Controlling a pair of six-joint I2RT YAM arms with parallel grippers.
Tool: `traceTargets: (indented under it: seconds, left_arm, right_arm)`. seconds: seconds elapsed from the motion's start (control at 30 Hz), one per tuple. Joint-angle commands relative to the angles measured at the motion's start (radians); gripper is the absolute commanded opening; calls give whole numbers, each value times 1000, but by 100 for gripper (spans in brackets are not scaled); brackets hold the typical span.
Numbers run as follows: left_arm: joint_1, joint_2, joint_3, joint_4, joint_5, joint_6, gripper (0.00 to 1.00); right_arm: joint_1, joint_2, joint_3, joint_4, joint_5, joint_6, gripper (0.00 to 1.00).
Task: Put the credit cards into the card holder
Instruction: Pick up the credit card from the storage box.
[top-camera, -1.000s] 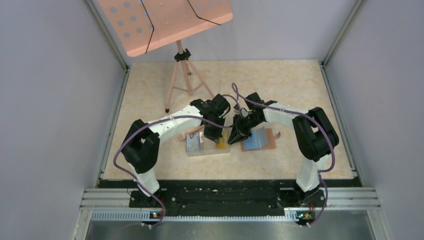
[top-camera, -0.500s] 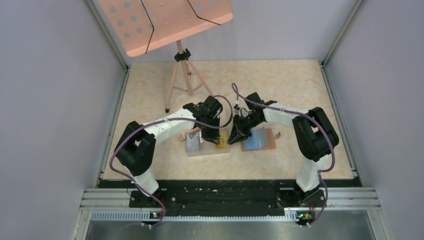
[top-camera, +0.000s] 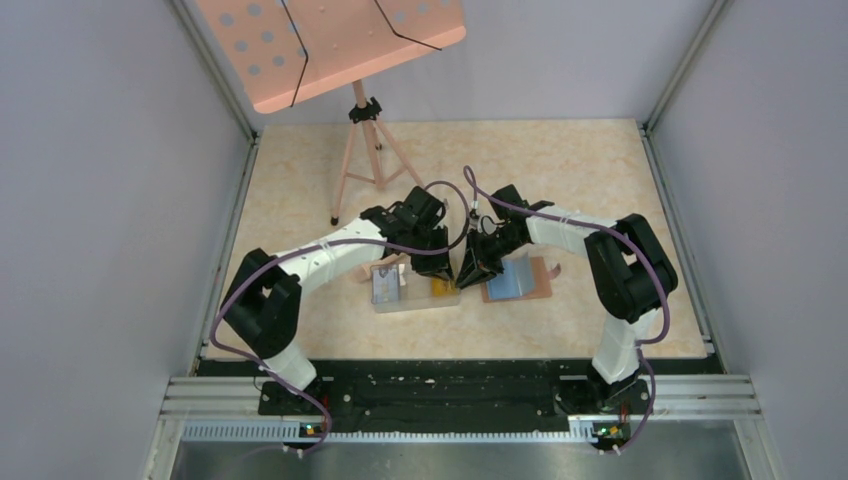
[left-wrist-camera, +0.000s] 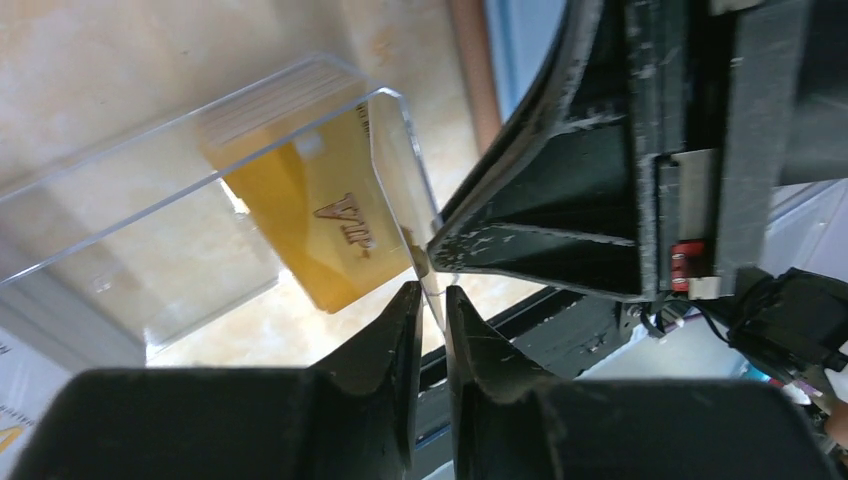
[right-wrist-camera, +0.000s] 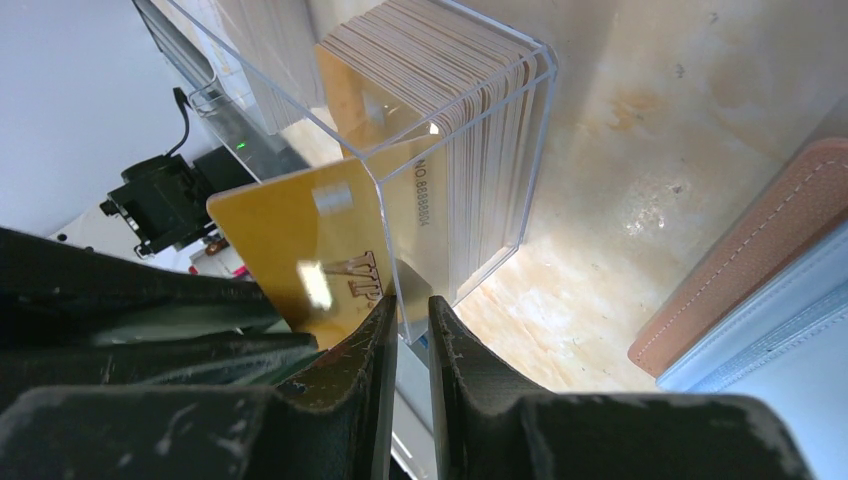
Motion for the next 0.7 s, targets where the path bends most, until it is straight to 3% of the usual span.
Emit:
traceTargets:
  seconds: [0.0, 0.23, 0.33, 0.43, 0.67]
  left_arm:
    - [-10, -19, 13, 87, 39, -24, 22]
    - [-8, 23, 17, 56, 21, -22, 25]
    - [-8, 26, 20, 38, 6, -17, 17]
    - [-8, 17, 19, 32, -5, -16, 0]
    - [-9, -95, -12, 94, -14, -2, 0]
  right_arm:
    - [19, 10, 9, 20, -22, -4, 18]
    - [18, 8, 7, 20, -21, -3, 18]
    - [18, 5, 7, 21, -18, -4, 18]
    - [20, 1, 10, 20, -13, -4, 18]
    - [6, -81, 43, 14, 2, -16, 25]
